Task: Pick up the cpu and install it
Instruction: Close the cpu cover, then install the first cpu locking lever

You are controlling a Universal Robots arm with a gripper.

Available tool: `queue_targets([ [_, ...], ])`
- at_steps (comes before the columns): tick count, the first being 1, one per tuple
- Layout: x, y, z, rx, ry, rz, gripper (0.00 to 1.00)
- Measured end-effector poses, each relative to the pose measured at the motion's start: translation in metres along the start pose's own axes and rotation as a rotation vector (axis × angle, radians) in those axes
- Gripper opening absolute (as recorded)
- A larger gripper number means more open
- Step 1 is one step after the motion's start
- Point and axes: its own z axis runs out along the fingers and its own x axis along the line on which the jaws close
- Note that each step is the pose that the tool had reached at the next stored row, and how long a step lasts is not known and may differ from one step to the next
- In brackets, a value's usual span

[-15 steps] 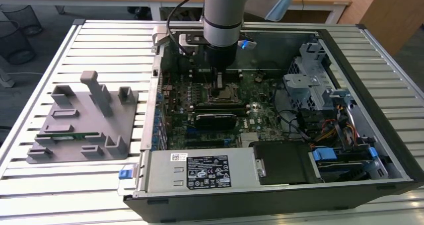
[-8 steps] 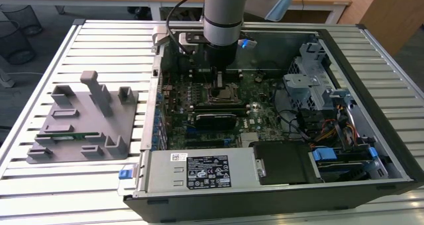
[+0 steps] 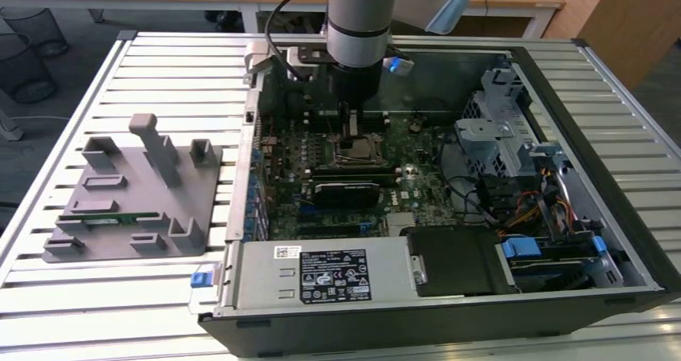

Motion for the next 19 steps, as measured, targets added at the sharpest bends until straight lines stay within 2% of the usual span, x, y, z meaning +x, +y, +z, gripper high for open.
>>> queue_targets([
  [8,0.0000,-0.0083,0.0000,0.0000,0.0001,0.000,0.11],
  [19,0.0000,-0.0120,0.0000,0.0000,0.0001,0.000,0.11],
])
